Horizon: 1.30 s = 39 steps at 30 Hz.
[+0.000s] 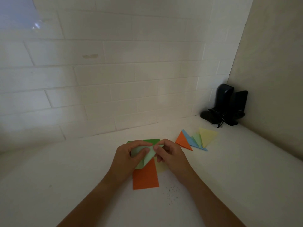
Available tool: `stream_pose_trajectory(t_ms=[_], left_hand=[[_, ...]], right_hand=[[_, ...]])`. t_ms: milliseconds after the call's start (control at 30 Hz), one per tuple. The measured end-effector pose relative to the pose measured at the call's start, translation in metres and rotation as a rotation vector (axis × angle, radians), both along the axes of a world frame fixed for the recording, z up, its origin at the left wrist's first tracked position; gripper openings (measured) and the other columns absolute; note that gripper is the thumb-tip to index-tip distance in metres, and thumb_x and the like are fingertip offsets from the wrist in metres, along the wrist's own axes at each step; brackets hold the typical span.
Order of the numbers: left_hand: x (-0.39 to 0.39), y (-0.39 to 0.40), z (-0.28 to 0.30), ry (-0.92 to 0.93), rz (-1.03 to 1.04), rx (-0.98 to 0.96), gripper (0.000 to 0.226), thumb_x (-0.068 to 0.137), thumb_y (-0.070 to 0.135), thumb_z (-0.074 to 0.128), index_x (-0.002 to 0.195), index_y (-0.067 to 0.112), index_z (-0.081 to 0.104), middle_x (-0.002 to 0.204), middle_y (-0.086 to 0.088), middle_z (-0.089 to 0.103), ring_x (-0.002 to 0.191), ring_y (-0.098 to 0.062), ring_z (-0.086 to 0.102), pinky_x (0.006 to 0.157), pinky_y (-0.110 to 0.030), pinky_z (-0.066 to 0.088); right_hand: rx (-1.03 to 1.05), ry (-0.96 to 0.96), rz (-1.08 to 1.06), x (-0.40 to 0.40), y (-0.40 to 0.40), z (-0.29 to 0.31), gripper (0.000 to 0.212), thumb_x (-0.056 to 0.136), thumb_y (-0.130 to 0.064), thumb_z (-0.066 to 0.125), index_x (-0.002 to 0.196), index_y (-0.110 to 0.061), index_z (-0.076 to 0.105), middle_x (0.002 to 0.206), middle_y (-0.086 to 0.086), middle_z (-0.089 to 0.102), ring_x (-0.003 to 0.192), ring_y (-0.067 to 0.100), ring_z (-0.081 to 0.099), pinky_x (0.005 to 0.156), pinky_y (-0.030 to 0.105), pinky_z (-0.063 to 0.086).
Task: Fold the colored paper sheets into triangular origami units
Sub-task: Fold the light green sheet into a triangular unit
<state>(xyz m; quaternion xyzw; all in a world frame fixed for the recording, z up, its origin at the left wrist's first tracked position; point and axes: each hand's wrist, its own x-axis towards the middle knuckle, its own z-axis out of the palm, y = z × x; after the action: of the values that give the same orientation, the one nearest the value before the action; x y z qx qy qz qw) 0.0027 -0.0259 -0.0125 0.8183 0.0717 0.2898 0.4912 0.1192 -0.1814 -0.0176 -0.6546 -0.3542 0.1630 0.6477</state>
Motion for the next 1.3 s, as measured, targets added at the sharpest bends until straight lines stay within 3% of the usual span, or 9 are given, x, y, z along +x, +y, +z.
stream_pose_trajectory(t_ms=[233,633,800,1000,1167,1300], left_hand=[[0.000,-0.001,0.001,0.004,0.002,0.015,0.023,0.097,0.017,0.070,0.106,0.037,0.078,0.104,0.014,0.076,0.100,-0.013,0.070,0.086,-0.038,0.056],[0.000,0.000,0.002,-0.009,0.004,0.002,0.018,0.093,0.031,0.066,0.105,0.033,0.078,0.106,0.012,0.076,0.103,-0.014,0.069,0.088,-0.041,0.057],[-0.001,0.000,0.002,-0.009,0.002,-0.007,0.017,0.095,0.025,0.067,0.105,0.032,0.078,0.106,0.012,0.076,0.102,-0.013,0.070,0.088,-0.040,0.057],[-0.002,-0.002,0.006,-0.003,0.012,-0.070,0.018,0.097,0.013,0.070,0.103,0.028,0.079,0.104,0.013,0.077,0.100,-0.011,0.070,0.087,-0.036,0.058],[-0.003,-0.003,0.009,0.005,-0.005,-0.124,0.018,0.097,0.013,0.070,0.104,0.026,0.080,0.106,0.011,0.077,0.101,-0.011,0.071,0.087,-0.033,0.057],[-0.003,-0.003,0.008,0.019,-0.038,-0.168,0.017,0.098,0.014,0.069,0.106,0.025,0.079,0.107,0.007,0.077,0.100,-0.014,0.071,0.086,-0.035,0.057]], right_hand=[[-0.018,-0.006,-0.017,0.000,0.000,0.000,0.012,0.100,-0.023,0.066,0.090,-0.016,0.069,0.067,-0.001,0.067,0.063,0.014,0.063,0.064,0.020,0.048],[-0.007,-0.008,-0.065,-0.001,0.000,0.000,0.017,0.101,-0.021,0.066,0.086,-0.011,0.067,0.071,0.002,0.067,0.062,0.015,0.059,0.062,0.023,0.047],[-0.008,-0.005,-0.072,-0.001,0.000,0.001,0.022,0.100,-0.024,0.067,0.086,-0.008,0.066,0.069,0.001,0.066,0.061,0.015,0.059,0.063,0.027,0.048],[0.000,0.042,-0.069,-0.003,-0.003,0.006,0.029,0.102,-0.024,0.062,0.084,-0.002,0.068,0.068,0.001,0.069,0.061,0.014,0.059,0.060,0.021,0.046],[0.049,0.109,-0.107,-0.002,-0.003,0.007,0.030,0.103,-0.023,0.062,0.077,-0.007,0.066,0.072,0.009,0.069,0.059,0.016,0.057,0.058,0.021,0.045],[0.040,0.102,-0.060,-0.003,-0.004,0.010,0.028,0.104,-0.022,0.059,0.082,-0.006,0.066,0.071,0.004,0.069,0.062,0.015,0.058,0.060,0.021,0.044]])
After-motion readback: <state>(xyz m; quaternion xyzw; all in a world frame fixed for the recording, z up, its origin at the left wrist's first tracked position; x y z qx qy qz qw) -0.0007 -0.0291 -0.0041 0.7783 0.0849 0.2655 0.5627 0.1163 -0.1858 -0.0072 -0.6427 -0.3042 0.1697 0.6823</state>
